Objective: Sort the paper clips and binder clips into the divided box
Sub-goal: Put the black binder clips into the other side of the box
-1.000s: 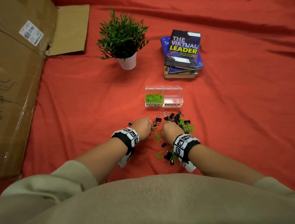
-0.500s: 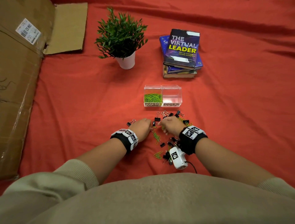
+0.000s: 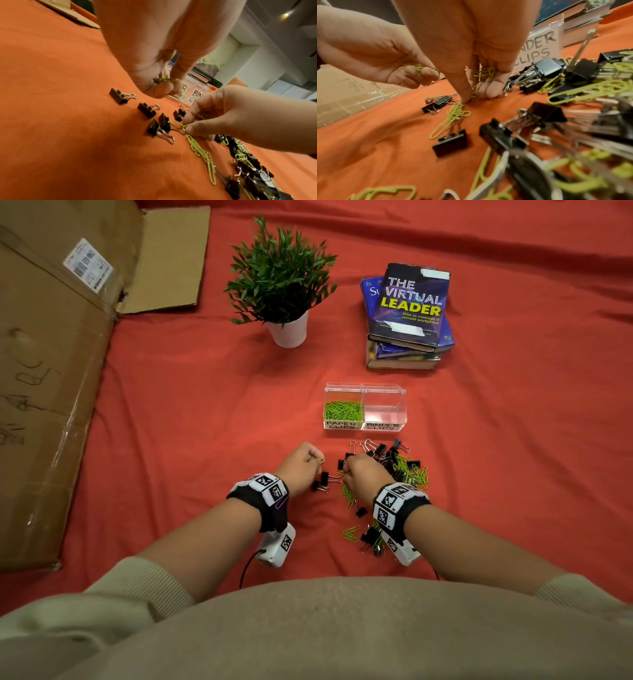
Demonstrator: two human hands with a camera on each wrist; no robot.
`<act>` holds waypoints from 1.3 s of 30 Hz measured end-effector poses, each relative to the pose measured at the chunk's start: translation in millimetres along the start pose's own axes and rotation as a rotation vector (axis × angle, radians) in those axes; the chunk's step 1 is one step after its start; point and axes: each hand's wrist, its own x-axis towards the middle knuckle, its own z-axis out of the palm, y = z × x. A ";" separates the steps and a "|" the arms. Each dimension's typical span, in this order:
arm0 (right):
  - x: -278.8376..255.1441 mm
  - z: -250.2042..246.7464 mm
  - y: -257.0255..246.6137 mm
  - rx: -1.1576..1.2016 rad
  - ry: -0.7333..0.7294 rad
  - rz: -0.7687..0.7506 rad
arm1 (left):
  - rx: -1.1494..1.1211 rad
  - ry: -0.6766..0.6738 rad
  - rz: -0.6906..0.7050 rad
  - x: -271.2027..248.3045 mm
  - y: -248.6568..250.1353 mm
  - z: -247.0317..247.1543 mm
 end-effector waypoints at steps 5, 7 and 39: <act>-0.4 2.1 -2.3 -0.055 -0.044 -0.005 | -0.027 -0.065 -0.050 -4.4 2.5 9.1; -2.5 0.4 -3.0 -0.064 -0.076 -0.004 | 0.031 -0.068 -0.031 -5.4 2.6 15.1; 71.5 -99.2 -15.9 0.381 0.192 0.031 | 0.562 -0.113 0.335 10.5 31.3 -1.0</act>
